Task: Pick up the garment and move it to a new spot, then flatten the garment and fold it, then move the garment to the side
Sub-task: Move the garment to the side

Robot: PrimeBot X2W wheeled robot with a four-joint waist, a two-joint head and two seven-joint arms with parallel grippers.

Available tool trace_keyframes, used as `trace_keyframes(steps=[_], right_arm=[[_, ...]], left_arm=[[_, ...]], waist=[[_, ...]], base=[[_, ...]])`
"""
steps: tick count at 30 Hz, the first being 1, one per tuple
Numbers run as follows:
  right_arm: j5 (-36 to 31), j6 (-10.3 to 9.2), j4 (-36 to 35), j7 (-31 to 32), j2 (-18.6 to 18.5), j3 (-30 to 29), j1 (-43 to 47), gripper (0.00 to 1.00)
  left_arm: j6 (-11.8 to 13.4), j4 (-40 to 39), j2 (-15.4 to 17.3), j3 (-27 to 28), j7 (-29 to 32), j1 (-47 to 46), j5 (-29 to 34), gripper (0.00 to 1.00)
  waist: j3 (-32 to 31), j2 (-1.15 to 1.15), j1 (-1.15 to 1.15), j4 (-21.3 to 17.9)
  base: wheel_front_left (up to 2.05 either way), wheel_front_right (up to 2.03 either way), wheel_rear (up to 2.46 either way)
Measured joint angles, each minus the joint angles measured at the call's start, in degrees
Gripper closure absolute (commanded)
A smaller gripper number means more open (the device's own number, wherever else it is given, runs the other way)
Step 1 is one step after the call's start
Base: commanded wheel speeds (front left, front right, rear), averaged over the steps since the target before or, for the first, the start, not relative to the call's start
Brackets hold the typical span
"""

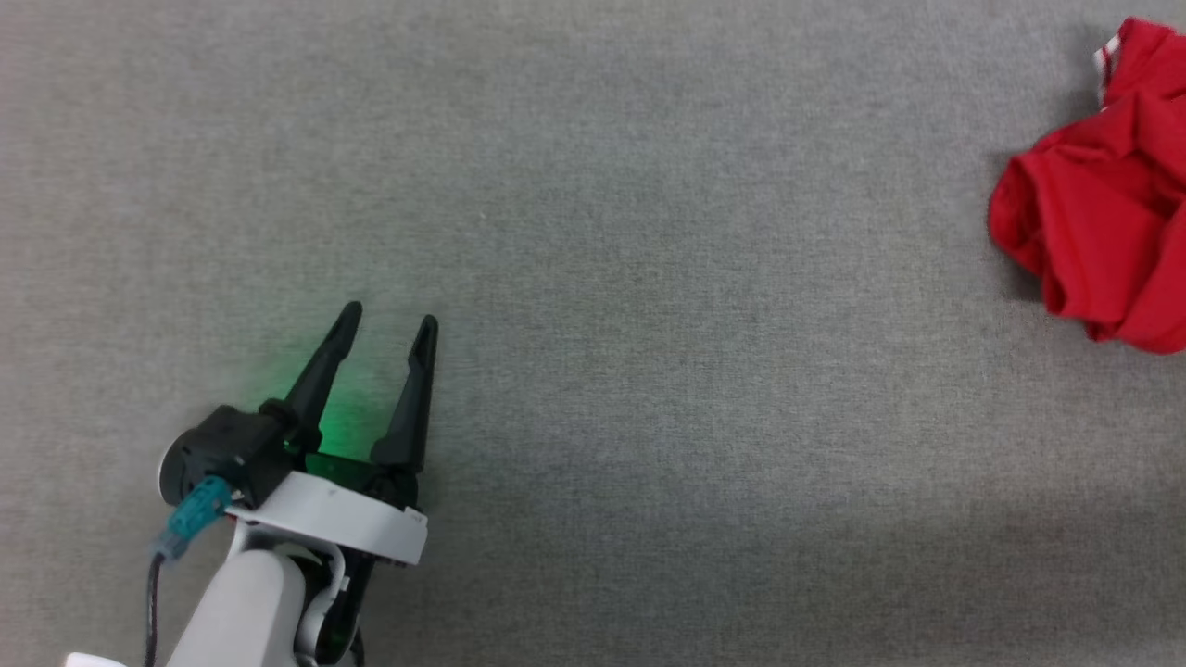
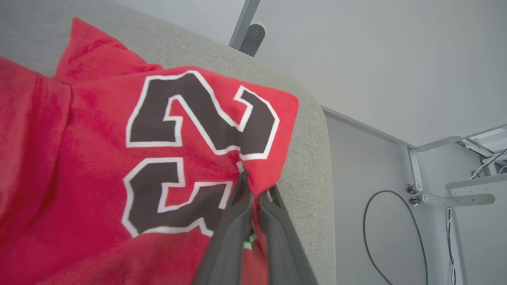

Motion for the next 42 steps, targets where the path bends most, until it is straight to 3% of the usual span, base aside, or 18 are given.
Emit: trace_keyframes(steps=[16,20,21,22,23,30,37,42], right_arm=[[-4.0,0.00,14.6,-7.3,3.5,3.1,-7.4,1.00],[-4.0,0.00,17.6,-7.7,4.4,3.6,-8.4,0.58],[-4.1,0.00,18.2,-7.8,4.6,3.8,-8.7,0.37],[-4.1,0.00,18.8,-7.7,4.8,4.1,-8.9,0.04],[-4.1,0.00,19.2,-7.3,5.0,4.6,-9.1,0.00],[-2.8,0.00,20.1,-7.4,5.4,5.7,-9.5,0.00],[-1.0,0.00,18.4,-13.6,6.3,5.9,-7.8,0.00],[0.2,0.00,16.4,-18.6,9.5,6.0,-3.0,0.00]], left_arm=[[0.0,-0.7,1.6,-1.7,-0.2,-2.3,0.2,0.00],[0.0,-0.3,1.5,-1.9,-0.2,-2.6,0.2,0.00],[0.0,-0.2,1.4,-1.8,-0.2,-2.6,0.1,0.00],[0.0,0.1,1.4,-1.8,-0.2,-2.5,0.1,0.00],[0.0,0.3,1.4,-1.7,-0.2,-2.5,0.1,0.00],[0.0,1.4,1.2,-1.2,-0.1,-1.3,-0.4,0.00],[0.0,2.7,0.5,-0.3,-0.1,1.2,-0.8,0.00],[0.0,3.9,0.3,1.0,-0.1,4.4,-0.9,0.00]], waist=[[4.7,0.00,0.00,-1.8],[4.3,0.00,0.00,-1.5],[4.1,0.00,0.00,-1.5],[3.8,0.00,0.00,-1.5],[3.5,0.00,0.00,-1.4],[0.6,0.00,0.00,-1.2],[-4.4,0.00,0.00,-0.7],[-9.6,0.00,0.00,-0.2]], base=[[0.00,0.00,0.00],[0.00,0.00,0.00],[0.00,0.00,0.00],[0.00,0.00,0.00],[0.00,0.00,0.00],[0.00,0.00,0.00],[0.00,0.00,0.00],[0.00,0.00,0.00]])
